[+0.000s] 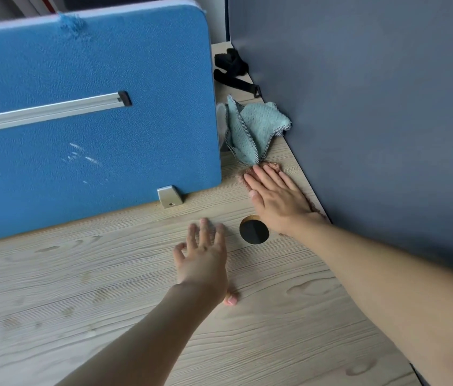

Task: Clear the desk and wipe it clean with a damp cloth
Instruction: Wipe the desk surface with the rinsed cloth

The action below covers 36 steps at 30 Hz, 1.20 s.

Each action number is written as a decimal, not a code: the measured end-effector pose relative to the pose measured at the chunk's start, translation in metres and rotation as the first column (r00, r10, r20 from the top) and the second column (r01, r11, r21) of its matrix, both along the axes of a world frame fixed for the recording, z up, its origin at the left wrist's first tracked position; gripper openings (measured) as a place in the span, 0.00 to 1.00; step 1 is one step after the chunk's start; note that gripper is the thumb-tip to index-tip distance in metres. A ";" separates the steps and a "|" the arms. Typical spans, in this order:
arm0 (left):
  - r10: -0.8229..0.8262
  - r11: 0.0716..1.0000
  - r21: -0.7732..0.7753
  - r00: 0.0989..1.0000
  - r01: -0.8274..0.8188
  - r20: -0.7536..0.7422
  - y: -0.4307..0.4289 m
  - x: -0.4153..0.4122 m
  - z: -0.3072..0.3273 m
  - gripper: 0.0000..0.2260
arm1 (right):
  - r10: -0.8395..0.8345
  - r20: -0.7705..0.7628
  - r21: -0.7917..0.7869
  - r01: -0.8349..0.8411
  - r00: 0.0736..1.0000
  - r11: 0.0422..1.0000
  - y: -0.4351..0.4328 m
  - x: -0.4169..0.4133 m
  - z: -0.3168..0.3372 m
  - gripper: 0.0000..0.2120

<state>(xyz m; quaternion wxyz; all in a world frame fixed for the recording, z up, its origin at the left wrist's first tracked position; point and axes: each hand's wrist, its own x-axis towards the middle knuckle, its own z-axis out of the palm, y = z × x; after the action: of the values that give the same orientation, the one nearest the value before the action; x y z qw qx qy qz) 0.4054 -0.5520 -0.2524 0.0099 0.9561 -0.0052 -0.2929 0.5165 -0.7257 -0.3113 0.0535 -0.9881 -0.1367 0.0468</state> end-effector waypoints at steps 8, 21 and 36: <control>-0.001 1.000 -0.013 1.000 0.001 -0.016 0.001 0.001 0.001 0.57 | 0.221 -0.040 0.038 -0.220 0.974 0.975 -0.006 -0.034 0.003 0.32; 0.002 1.000 -0.025 1.000 -0.002 -0.001 0.000 0.000 0.001 0.57 | 0.102 0.018 0.017 -0.102 0.995 0.995 -0.009 -0.082 -0.003 0.30; -0.089 0.994 -0.068 0.996 0.091 0.031 0.008 -0.066 0.003 0.58 | 0.016 0.082 0.030 -0.018 0.997 0.999 -0.011 -0.125 -0.008 0.29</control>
<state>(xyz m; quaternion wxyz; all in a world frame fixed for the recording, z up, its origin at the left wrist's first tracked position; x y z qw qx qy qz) 0.3394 -0.5442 -0.2493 0.0297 0.9579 -0.0587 -0.2795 0.3912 -0.7363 -0.3192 0.0628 -0.9870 -0.1479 0.0047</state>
